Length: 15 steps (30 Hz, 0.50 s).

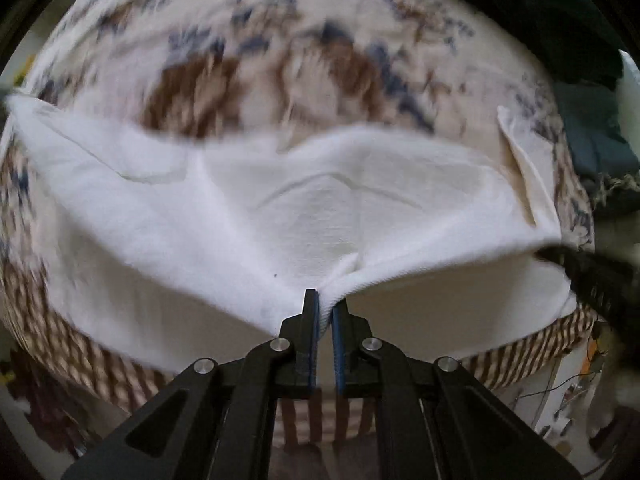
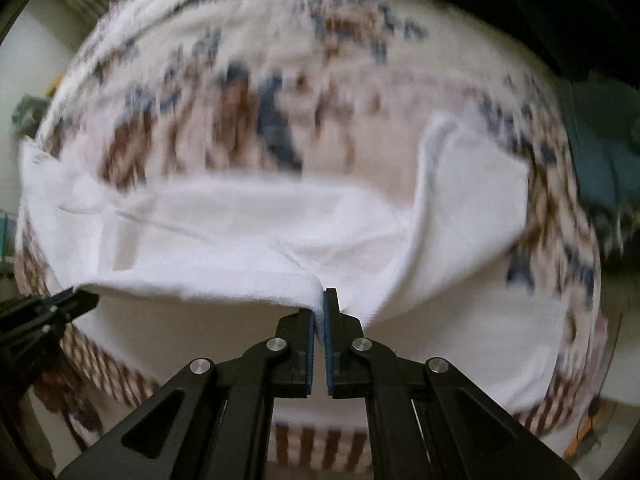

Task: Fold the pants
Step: 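Lift the hem with both grippers and fold it over toward the waistband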

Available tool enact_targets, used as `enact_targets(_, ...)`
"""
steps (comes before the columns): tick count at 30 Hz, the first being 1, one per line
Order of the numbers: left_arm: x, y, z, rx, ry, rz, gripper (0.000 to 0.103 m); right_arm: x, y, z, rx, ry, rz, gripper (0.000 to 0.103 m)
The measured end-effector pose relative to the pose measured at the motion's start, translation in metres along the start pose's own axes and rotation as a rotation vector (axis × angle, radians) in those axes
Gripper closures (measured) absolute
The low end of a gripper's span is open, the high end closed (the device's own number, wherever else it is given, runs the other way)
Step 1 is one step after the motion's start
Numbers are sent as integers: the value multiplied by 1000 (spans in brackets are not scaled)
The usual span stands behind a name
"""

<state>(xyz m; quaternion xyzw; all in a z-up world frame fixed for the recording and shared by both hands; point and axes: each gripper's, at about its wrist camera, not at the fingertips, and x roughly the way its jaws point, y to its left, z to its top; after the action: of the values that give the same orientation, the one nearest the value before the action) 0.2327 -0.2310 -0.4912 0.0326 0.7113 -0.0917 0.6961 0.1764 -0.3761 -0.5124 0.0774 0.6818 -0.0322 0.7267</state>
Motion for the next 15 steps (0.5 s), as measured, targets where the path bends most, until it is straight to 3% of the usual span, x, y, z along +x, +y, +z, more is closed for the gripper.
enact_targets(4,55,12,-22,-33,73,-10,99,47,8,-57,-4,109,-29,98)
enact_targets(10,89,13,-30,8,113,-28,97,88,20,-84,-48,157,-115,97)
enact_targets(12,82,17,-29,11,133,-55,91,93,23,-85,-56,166,-136,94)
enact_targets(14,67,27,-33,-19,128,-77,69,90,22,-87,-27,189,-105,85)
enact_targets(15,60,31,-35,-16,121,-75,62,87,20,-86,-16,191,-96,72)
